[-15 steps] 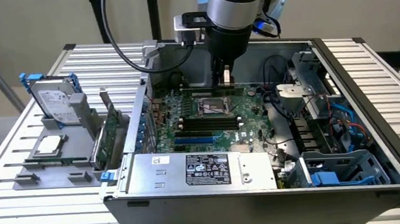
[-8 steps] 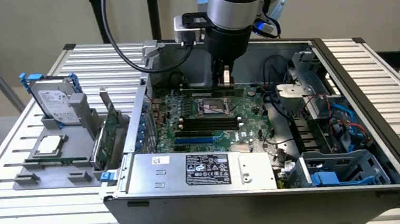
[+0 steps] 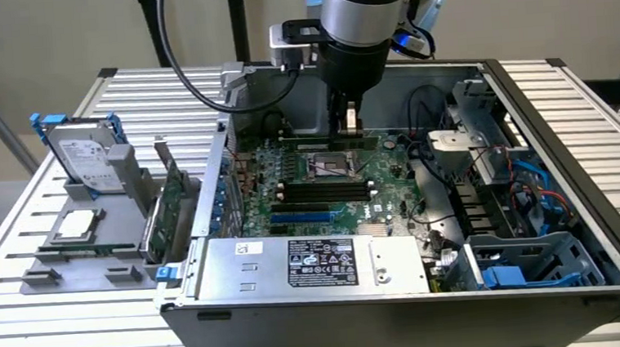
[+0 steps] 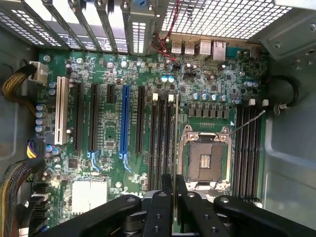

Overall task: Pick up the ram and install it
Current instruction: 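Insert the ram into the slot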

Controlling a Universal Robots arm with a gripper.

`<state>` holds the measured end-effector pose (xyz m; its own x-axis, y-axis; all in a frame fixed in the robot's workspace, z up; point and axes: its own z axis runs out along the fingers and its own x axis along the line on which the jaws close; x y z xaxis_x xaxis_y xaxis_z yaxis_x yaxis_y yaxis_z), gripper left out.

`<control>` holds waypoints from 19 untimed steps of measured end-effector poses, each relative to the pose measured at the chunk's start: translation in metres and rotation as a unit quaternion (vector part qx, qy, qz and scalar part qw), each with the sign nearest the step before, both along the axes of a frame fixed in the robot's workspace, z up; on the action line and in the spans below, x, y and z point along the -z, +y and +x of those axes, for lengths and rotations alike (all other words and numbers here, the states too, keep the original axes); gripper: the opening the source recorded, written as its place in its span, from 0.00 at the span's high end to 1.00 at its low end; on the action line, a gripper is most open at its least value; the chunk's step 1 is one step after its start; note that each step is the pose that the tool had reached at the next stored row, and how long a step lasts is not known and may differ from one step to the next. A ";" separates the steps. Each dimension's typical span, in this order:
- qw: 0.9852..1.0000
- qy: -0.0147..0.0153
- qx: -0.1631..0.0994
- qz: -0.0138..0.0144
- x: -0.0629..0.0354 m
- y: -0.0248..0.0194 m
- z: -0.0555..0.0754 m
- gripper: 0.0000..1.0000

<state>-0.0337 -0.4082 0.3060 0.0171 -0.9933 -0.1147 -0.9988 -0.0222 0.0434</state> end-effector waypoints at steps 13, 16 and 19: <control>1.000 0.000 0.000 -0.017 0.0157 0.0067 -0.001 1.00; 1.000 0.000 0.000 -0.017 0.0211 0.0070 -0.002 1.00; 1.000 0.000 0.000 -0.017 0.0265 0.0070 -0.003 1.00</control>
<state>-0.0363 -0.4012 0.2795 0.0169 -0.9966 -0.0802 -0.9988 -0.0204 0.0441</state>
